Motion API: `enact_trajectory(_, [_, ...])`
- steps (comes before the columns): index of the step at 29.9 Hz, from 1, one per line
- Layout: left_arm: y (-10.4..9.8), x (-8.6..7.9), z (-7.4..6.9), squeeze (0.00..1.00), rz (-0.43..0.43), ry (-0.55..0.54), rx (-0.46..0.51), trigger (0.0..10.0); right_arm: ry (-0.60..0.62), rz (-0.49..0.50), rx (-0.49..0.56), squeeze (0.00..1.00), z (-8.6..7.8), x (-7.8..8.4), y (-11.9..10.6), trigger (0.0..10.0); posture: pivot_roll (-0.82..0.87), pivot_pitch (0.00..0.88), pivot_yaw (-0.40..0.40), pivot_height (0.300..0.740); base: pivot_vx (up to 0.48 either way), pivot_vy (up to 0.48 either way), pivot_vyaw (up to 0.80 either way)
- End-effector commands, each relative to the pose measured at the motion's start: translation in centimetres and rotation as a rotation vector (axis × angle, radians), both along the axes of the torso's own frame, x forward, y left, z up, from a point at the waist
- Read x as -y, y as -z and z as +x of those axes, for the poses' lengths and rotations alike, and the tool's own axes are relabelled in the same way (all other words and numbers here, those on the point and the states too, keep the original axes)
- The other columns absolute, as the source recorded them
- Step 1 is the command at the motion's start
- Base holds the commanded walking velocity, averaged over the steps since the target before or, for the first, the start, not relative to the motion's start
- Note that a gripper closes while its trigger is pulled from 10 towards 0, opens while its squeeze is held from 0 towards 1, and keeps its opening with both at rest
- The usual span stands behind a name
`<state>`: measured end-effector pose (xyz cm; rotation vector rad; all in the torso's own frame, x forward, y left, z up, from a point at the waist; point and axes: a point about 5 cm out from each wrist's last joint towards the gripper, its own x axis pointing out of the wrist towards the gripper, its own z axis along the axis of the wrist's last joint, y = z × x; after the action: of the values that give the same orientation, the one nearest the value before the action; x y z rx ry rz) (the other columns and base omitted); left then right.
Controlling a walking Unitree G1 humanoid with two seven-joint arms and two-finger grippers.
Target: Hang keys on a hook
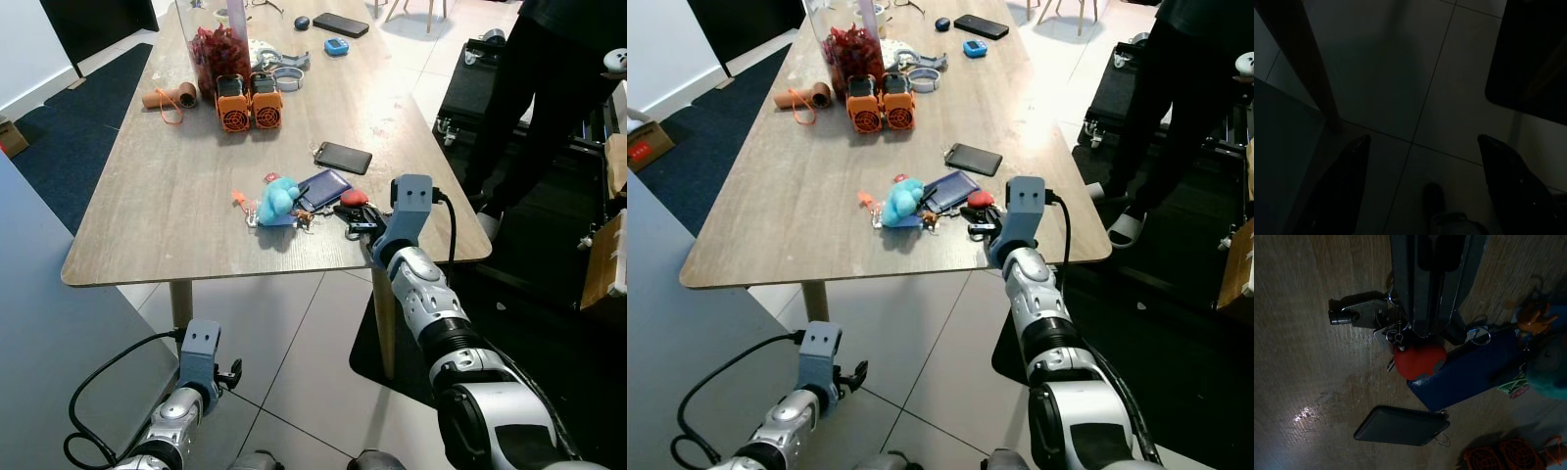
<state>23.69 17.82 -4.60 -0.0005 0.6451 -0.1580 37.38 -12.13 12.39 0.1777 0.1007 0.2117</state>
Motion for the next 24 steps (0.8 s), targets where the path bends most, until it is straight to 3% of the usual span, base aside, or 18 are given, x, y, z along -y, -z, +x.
enact_trajectory(1, [0.2, -0.7, -0.4, 0.00, 0.018, -0.002, -0.016, 10.0, -0.003, 0.002, -0.018, 0.00, -0.3, -0.1, 0.7, 2.0, 0.03, 0.126, 0.005, 0.740, 0.000, 0.000, 0.00])
enact_trajectory(3, [0.2, -0.7, -0.4, 0.00, 0.021, 0.003, -0.016, 10.0, -0.003, 0.002, -0.017, 0.00, -0.3, -0.1, 0.8, 1.7, 0.03, 0.118, 0.005, 0.740, 0.000, 0.000, 0.00])
enact_trajectory(6, [0.2, -0.8, -0.5, 0.00, 0.021, 0.002, -0.016, 10.0, -0.001, 0.017, 0.002, 0.00, -0.3, 0.0, 0.3, 4.4, 0.03, 0.112, 0.005, 0.740, 0.000, 0.000, 0.00])
enact_trajectory(8, [0.2, -0.8, -0.5, 0.00, 0.021, 0.002, -0.016, 10.0, -0.003, 0.021, 0.006, 0.00, -0.2, 0.0, 0.2, 4.4, 0.03, 0.112, 0.005, 0.740, 0.000, 0.000, 0.00])
enact_trajectory(9, [0.2, -0.8, -0.5, 0.00, 0.021, 0.003, -0.016, 10.0, -0.002, 0.011, 0.010, 0.87, -0.3, 0.0, 0.2, 10.0, 0.03, 0.111, 0.005, 0.740, 0.000, 0.000, 0.00])
enact_trajectory(10, [0.2, -0.8, -0.5, 0.00, 0.021, 0.003, -0.016, 10.0, -0.005, 0.003, 0.011, 1.00, -0.4, -0.1, 0.3, 10.0, 0.03, 0.110, 0.005, 0.740, 0.000, 0.000, 0.00])
enact_trajectory(15, [0.2, -0.8, -0.5, 0.00, 0.020, 0.003, -0.014, 10.0, -0.006, -0.009, 0.003, 1.00, -0.8, -0.2, 0.8, 10.0, 0.04, 0.110, 0.004, 0.740, 0.000, 0.000, 0.00])
enact_trajectory(16, [0.2, -0.8, -0.5, 0.00, 0.020, 0.003, -0.014, 10.0, -0.004, -0.008, 0.000, 0.64, -0.9, -0.2, 1.0, 10.0, 0.04, 0.110, 0.004, 0.740, 0.000, 0.000, 0.00])
enact_trajectory(17, [0.2, -0.8, -0.5, 0.00, 0.020, 0.002, -0.014, 10.0, -0.003, -0.006, -0.002, 0.18, -1.0, -0.2, 1.1, 10.0, 0.03, 0.110, 0.004, 0.740, 0.000, 0.000, 0.00])
enact_trajectory(19, [0.2, -0.8, -0.5, 0.00, 0.020, 0.002, -0.015, 10.0, -0.003, -0.005, -0.003, 0.18, -1.1, -0.2, 1.2, 10.0, 0.03, 0.110, 0.004, 0.740, 0.000, 0.000, 0.00])
enact_trajectory(20, [0.3, -0.8, -0.5, 0.00, 0.020, 0.003, -0.015, 10.0, -0.005, -0.006, -0.006, 0.00, -1.2, -0.2, 1.3, 10.0, 0.03, 0.112, 0.007, 0.740, 0.000, 0.000, 0.00])
enact_trajectory(24, [0.3, -0.8, -0.6, 0.00, 0.021, 0.005, -0.016, 10.0, -0.005, -0.007, -0.014, 0.00, -1.4, -0.2, 1.6, 10.0, 0.03, 0.112, 0.007, 0.740, 0.000, 0.000, 0.00])
